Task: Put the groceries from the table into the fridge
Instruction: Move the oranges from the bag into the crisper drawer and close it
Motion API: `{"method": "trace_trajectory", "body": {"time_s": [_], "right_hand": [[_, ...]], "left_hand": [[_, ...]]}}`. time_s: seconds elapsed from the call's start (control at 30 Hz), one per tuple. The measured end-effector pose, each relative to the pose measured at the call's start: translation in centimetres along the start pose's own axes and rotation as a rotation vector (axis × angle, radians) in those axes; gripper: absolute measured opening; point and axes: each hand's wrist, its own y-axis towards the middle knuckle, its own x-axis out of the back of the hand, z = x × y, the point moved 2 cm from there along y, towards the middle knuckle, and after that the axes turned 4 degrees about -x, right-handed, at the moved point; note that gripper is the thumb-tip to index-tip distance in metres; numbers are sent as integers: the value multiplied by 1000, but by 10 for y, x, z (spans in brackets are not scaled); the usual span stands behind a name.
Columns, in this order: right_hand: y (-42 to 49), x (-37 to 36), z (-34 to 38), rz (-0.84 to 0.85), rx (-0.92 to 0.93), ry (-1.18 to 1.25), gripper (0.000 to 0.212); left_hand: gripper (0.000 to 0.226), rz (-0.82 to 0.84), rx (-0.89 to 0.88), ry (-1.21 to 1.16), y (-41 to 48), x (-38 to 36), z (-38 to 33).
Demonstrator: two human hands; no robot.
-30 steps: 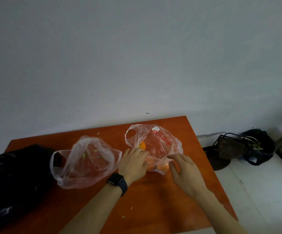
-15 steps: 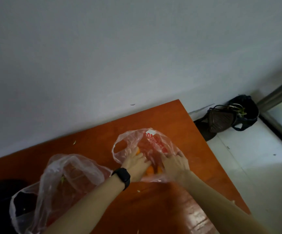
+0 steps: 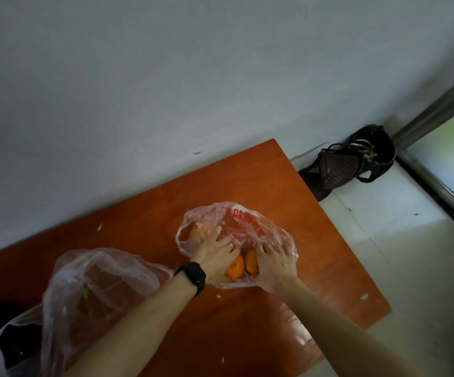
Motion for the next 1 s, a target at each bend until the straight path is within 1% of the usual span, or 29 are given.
{"method": "trace_trajectory", "body": {"time_s": [0.07,0.13,0.2,0.3,0.33,0.43,0.47,0.53,0.63,0.77,0.87,1.0], "right_hand": [[-8,-2,-4,-75,5,150,102],[-19,6,-9,-131,19,398,94],[-32,22,-16,-170,56,633,86],[-53,53,-26,-210,114,768,80],[-61,62,-30,-214,134,800,81],[-87,81,-42,-219,131,879,80],[-98,85,-46,-226,125,928,79],[-124,89,-58,-242,94,1062,79],[-174,95,-83,-328,44,1175,74],[-264,86,-139,-552,-40,1210,66],[-346,62,-196,-716,-146,1186,67],[-467,25,-264,-928,-352,1145,70]], "left_hand": [[68,-94,26,-64,-6,0,3],[75,-228,62,-144,-13,2,6],[76,-369,92,-218,-24,9,7],[77,-535,180,-351,-45,33,3],[80,-554,226,-427,-51,44,1],[88,-506,339,-688,-65,76,-10],[88,-510,353,-747,-67,86,-16],[86,-568,352,-839,-69,106,-29],[81,-599,284,-905,-63,138,-59],[74,-667,142,-863,-45,198,-128],[73,-728,5,-867,-25,244,-206],[74,-716,-270,-827,3,295,-333]]}}
